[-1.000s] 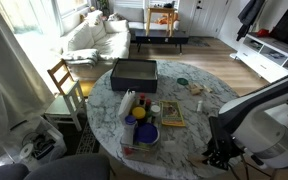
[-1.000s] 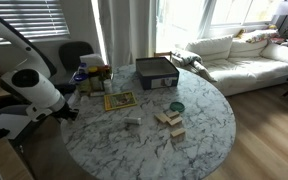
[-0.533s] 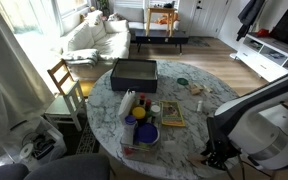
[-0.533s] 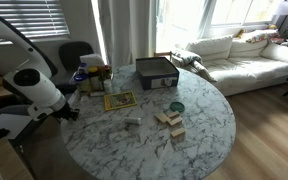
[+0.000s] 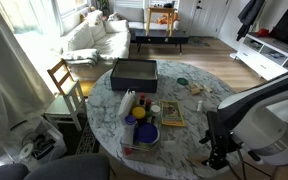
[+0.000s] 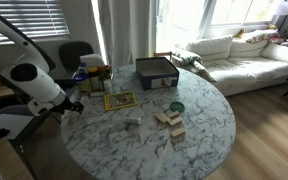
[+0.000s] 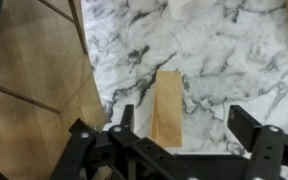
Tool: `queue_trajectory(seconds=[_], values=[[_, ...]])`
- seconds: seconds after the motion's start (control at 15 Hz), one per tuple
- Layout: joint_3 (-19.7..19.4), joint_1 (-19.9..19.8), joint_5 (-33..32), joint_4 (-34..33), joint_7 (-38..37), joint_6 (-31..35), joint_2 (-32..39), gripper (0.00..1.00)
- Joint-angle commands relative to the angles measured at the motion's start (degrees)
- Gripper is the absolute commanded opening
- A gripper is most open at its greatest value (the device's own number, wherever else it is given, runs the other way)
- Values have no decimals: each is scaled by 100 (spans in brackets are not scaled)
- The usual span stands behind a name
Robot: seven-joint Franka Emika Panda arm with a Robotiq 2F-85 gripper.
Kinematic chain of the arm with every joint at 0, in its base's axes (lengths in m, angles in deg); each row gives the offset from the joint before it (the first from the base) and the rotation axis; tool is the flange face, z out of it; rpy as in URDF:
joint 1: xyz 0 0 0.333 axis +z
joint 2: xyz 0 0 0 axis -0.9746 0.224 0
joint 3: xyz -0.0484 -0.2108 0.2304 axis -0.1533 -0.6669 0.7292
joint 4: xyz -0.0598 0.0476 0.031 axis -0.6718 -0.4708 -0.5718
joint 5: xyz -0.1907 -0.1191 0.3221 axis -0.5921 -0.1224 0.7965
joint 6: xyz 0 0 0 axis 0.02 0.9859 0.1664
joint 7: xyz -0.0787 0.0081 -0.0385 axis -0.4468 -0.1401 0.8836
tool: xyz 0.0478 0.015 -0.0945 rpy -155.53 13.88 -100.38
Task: Pick up the measuring cup with a wooden block from the white bottle to and put it on the table
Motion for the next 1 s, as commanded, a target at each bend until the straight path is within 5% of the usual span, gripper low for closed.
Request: queue_trajectory(seconds=[0.0,0.47,0.93], values=[[-17,-48,25,-102,161,-577,-322,100],[-286,-326,-285,-552,1052,-2454,30,100],[-423,-366,-741,-928,1162,-2543,854,100]])
